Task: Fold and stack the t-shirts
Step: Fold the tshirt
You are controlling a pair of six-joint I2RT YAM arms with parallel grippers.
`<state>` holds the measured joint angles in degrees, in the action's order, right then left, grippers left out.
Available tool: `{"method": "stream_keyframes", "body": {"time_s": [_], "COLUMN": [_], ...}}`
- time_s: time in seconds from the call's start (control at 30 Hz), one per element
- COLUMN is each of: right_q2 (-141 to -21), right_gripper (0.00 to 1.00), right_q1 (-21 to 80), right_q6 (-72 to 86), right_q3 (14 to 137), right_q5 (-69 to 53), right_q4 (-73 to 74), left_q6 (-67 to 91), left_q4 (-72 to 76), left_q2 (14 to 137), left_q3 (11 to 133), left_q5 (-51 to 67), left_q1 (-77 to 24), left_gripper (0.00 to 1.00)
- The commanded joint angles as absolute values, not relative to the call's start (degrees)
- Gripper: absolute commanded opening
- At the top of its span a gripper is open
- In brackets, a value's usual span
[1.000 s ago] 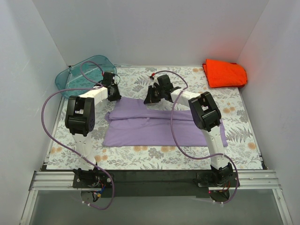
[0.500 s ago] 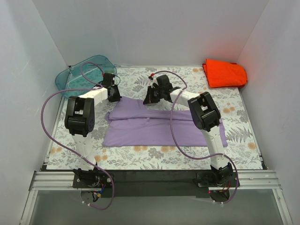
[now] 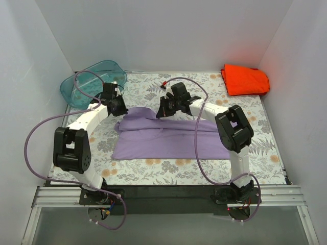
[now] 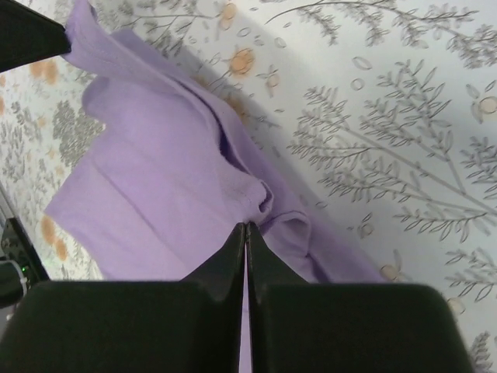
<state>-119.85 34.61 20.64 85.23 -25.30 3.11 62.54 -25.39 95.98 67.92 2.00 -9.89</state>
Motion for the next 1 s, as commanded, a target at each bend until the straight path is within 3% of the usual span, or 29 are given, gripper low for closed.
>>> {"method": "stream_keyframes", "body": {"time_s": [0.0, 0.5, 0.97], "right_q2": [-114.18, -102.14, -103.36], "right_gripper": [0.01, 0.01, 0.01], "right_q1": [36.12, 40.78, 41.48], "right_q6": [18.90, 16.70, 12.40], "right_q3": [82.19, 64.44, 61.26], "right_q5": [-25.93, -28.04, -31.46], "right_q4": [2.72, 2.90, 6.24], "left_q6": [64.16, 71.80, 76.99], "left_q4": [-28.38, -39.54, -43.85], "left_q2": [88.96, 67.69, 66.27], "left_q3": [64.78, 46.16, 39.29], "left_q5": [3.60, 12.56, 10.63], "left_q1": [-10.11, -12.13, -12.83], "left_gripper": [0.00, 0.00, 0.00]}}
